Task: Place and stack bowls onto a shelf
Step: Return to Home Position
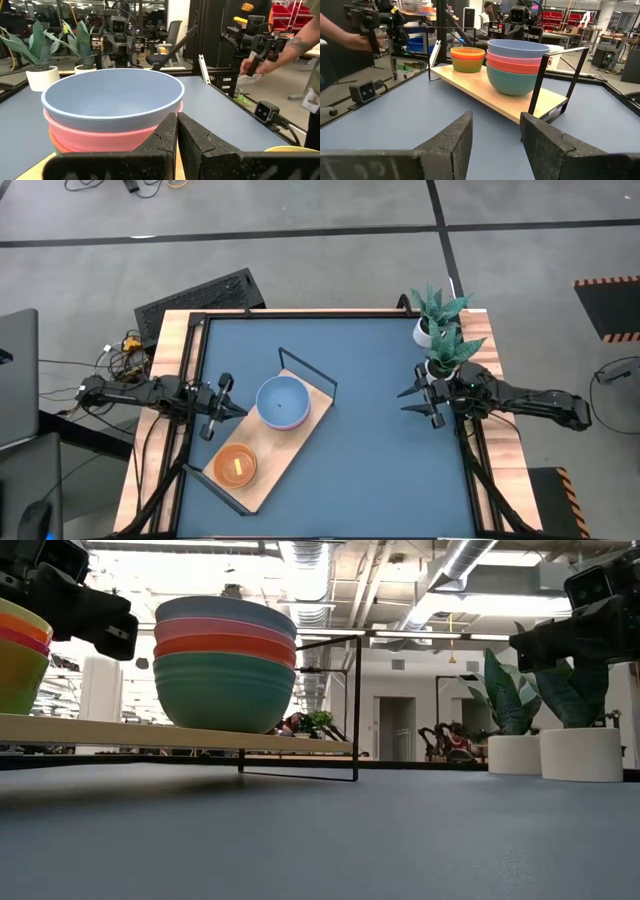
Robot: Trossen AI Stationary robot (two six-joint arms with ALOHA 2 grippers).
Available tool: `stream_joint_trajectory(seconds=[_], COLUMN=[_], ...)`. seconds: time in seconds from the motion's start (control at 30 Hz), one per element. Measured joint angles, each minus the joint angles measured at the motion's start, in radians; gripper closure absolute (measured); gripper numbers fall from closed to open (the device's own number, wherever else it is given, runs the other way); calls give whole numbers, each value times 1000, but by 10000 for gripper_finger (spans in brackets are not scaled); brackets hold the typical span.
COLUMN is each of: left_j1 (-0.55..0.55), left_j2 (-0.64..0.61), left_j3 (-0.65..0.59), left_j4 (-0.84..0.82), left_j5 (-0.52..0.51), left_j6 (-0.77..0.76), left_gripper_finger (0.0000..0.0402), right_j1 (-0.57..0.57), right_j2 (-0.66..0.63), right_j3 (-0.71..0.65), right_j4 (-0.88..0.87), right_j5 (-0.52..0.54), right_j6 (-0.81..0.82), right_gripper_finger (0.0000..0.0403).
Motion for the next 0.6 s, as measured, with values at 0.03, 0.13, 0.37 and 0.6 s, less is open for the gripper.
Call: stream_joint_trajectory(seconds=[0.03,0.13,0.37,0.6], left_j1=[0,0,0,0], left_j2=[0,0,0,0], left_j3=[0,0,0,0], left_j4=[0,0,0,0], left_j5=[0,0,-1,-1], left_j6=[0,-2,-2,-2], left_gripper_finger=[401,401,401,401], right_j1=[0,0,0,0], right_j2=[0,0,0,0], right_j3=[0,0,0,0], right_j4=[0,4,7,9], right_j5=[0,0,0,-1], right_j6=[0,0,0,0], right_gripper_finger=[214,214,214,214])
